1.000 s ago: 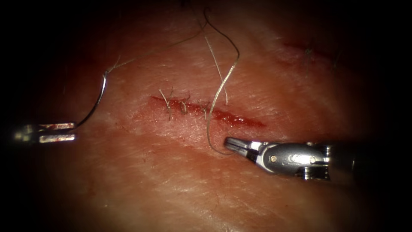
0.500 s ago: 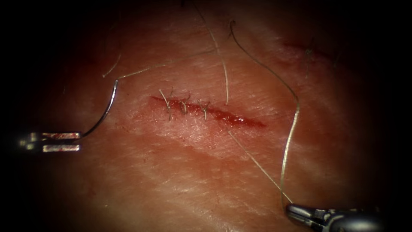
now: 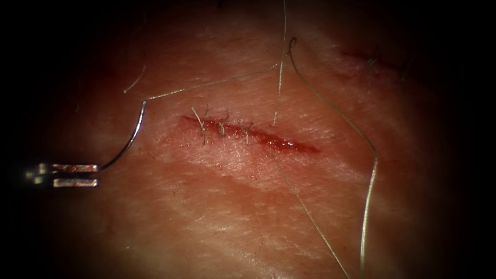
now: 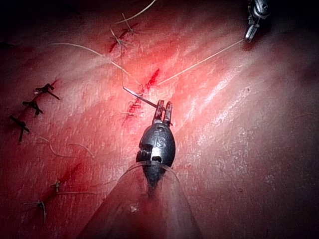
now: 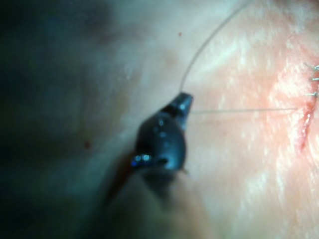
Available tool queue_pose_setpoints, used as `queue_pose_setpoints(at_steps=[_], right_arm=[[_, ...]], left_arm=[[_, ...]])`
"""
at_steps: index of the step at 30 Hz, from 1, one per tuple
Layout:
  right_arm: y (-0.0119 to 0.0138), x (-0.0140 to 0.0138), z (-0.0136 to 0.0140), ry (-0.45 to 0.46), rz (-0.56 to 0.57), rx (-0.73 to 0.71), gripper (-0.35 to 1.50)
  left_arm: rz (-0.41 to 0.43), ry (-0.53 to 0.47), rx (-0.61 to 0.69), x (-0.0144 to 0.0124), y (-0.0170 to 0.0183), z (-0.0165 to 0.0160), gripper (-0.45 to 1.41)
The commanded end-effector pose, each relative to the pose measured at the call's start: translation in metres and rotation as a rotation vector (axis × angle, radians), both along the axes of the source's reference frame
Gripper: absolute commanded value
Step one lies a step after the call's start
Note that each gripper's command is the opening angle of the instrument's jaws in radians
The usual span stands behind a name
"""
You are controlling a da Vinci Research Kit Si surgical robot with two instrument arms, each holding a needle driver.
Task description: Wound Closure
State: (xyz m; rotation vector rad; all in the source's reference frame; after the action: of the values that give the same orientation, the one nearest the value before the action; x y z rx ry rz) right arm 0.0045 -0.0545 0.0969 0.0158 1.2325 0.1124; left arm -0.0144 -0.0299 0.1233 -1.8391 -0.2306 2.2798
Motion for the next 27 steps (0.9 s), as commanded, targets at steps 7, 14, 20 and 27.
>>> queue_pose_setpoints(at_steps=[7,14,20,27], right_arm=[[-0.0021,0.0007,-0.0046,0.02,-0.036,0.04,0.62],[0.0039,-0.0003,-0.0027,0.059,0.126,0.043,1.46],[0.0062,-0.0015,0.0023,0.068,0.127,0.038,1.46],[0.0099,0.0006,0.0089,0.023,0.179,0.032,1.41]], left_arm=[[-0.02,0.022,-0.002,0.0,0.0,0.0009,-0.45],[-0.047,0.036,-0.007,0.0045,0.0001,0.0005,-0.45],[-0.085,0.045,-0.014,0.0088,-0.0003,0.0001,-0.45],[-0.15,0.037,-0.013,0.0126,-0.0001,-0.0007,-0.45]])
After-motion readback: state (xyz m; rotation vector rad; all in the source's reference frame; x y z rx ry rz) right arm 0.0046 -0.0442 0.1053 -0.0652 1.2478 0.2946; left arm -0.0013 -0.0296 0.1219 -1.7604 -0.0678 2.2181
